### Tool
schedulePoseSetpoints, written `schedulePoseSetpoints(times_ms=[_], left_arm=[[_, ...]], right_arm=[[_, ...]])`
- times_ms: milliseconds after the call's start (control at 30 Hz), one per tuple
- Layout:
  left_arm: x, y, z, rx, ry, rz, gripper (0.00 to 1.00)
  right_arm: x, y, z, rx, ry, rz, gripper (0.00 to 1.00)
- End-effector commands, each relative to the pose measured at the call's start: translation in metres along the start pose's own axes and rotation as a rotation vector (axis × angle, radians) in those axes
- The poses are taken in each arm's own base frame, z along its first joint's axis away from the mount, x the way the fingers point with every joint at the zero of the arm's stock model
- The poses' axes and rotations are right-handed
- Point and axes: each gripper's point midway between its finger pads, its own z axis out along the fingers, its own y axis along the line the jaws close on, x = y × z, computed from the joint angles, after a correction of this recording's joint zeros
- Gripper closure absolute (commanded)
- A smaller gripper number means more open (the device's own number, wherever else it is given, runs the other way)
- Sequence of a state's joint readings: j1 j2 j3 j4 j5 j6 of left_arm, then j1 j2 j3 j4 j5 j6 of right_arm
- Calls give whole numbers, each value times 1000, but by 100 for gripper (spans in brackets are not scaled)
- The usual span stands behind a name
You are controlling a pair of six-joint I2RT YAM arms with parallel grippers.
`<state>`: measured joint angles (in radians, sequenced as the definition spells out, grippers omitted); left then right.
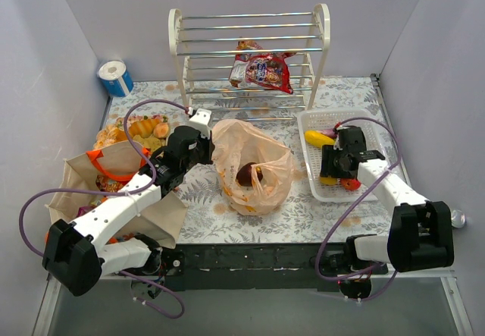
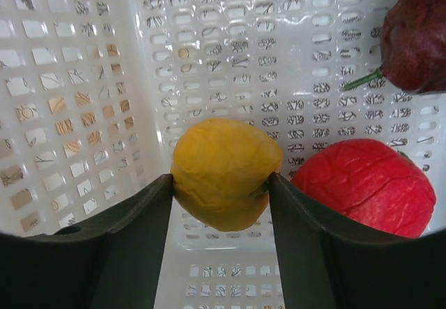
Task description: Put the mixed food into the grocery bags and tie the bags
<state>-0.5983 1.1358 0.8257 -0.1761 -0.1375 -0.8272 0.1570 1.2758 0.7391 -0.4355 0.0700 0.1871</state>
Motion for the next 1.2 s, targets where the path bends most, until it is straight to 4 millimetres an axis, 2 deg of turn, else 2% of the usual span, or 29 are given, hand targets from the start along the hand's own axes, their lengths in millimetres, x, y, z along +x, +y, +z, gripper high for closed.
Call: schedulePoseSetpoints(times_ms=[0,67,100,167,200,233,267,300,333,467,600,700,733,800,833,900,933,1000,1033,1100,1133,1167], left_arm=[[-3,4,1,-19,-10,1,100],[-1,5,4,-23,-1,7,100],[-1,5,4,-24,1,8,100],[-1,3,4,-16,0,4,100],[0,2,4,-12,3,4,100],[-2,1,3,-3,-2,0,100],[-1,-1,3,3,-1,-3,100],[-1,-1,4,6,1,-1,100],[-1,-2,4,10,2,-2,100],[-4,-7,3,39,0,-6,100],[-7,-9,0,51,-13,-16,100],[-6,-9,1,51,-8,-13,100],[-6,-10,1,53,-6,-13,100],[-7,-10,0,56,-9,-14,100],[-7,-10,0,55,-9,-14,100],[-6,-7,0,41,-12,-15,100],[-6,-7,1,41,-12,-12,100],[-5,-7,1,39,-8,-11,100],[-6,-7,1,37,-8,-9,100],[-5,-6,1,34,-7,-11,100],[-5,-6,1,35,-10,-10,100],[-5,-6,1,35,-10,-8,100]], right_arm=[[15,-8,14,39,68,9,42],[12,-5,13,24,60,7,48],[11,-4,10,18,59,7,54],[-4,1,-4,-4,28,5,60],[-13,5,-11,-22,6,6,66],[-33,11,-27,-42,-60,14,69],[-41,15,-36,-60,-81,21,71],[-51,20,-46,-86,-117,27,76],[-68,31,-65,-138,-183,33,80],[-95,57,-106,-256,-313,28,84],[-111,76,-143,-307,-403,-6,87],[-123,104,-177,-363,-484,-45,88],[-122,122,-190,-409,-506,-77,88],[-128,143,-210,-470,-547,-100,89],[-124,163,-217,-509,-554,-129,89],[-124,186,-227,-565,-563,-146,90],[-112,210,-225,-609,-527,-194,91],[-109,229,-223,-605,-528,-225,91],[-100,249,-215,-608,-500,-277,91],[-96,257,-200,-557,-467,-310,91],[-93,268,-189,-537,-440,-340,91],[-91,267,-179,-489,-425,-351,91]])
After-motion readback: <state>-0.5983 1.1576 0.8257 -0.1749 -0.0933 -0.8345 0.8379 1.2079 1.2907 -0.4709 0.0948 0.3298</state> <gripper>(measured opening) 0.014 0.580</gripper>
